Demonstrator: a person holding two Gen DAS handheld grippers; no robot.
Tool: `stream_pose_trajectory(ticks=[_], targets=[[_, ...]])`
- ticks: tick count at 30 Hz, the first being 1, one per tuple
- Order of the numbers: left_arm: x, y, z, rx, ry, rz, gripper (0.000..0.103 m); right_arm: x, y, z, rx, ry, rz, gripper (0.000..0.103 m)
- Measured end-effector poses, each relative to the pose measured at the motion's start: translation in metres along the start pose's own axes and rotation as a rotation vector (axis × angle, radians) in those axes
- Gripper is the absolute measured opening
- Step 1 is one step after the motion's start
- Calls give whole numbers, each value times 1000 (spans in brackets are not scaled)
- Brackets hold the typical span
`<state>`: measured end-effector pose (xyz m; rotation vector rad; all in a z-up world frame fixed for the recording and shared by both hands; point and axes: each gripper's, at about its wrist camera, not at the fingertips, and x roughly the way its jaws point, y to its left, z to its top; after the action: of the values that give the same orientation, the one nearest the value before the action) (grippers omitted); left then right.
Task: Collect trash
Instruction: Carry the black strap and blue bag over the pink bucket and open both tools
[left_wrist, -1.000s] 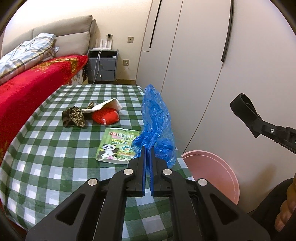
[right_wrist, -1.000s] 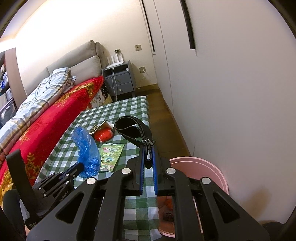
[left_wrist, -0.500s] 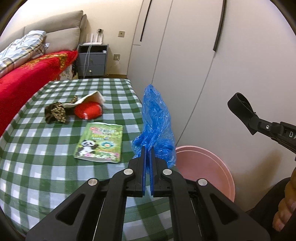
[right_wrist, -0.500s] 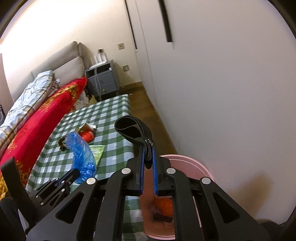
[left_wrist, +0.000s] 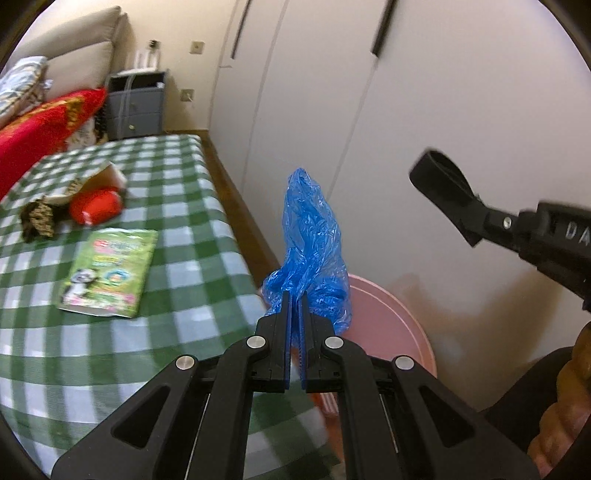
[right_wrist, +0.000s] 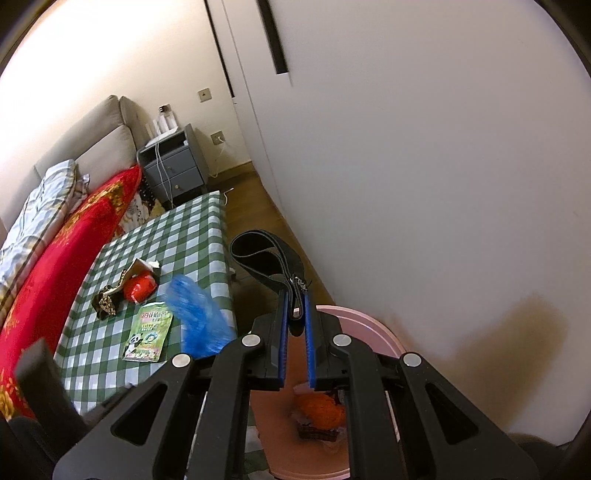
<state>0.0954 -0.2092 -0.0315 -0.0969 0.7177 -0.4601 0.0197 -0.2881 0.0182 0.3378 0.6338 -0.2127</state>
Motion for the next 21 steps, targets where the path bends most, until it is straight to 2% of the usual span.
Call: stream_pose_trajectory(ticks=[6,9,12,17,21], targets=[[29,-12,-9,3,104,-83,5,4,-4,0,17,14,-20,16],[38,-11,-14,-13,148,-108,33,6,-5,-1,24,15,-27,27],[33,-6,-12,-18,136,-102,34,5,-3,-1,16,8,-32,34],[18,4,-9,-32,102,-82,34,0,-2,-1,10,-7,-30,35],[5,18,-7,-44,74,-37,34,-1,6,-3,-16,-19,-8,35]])
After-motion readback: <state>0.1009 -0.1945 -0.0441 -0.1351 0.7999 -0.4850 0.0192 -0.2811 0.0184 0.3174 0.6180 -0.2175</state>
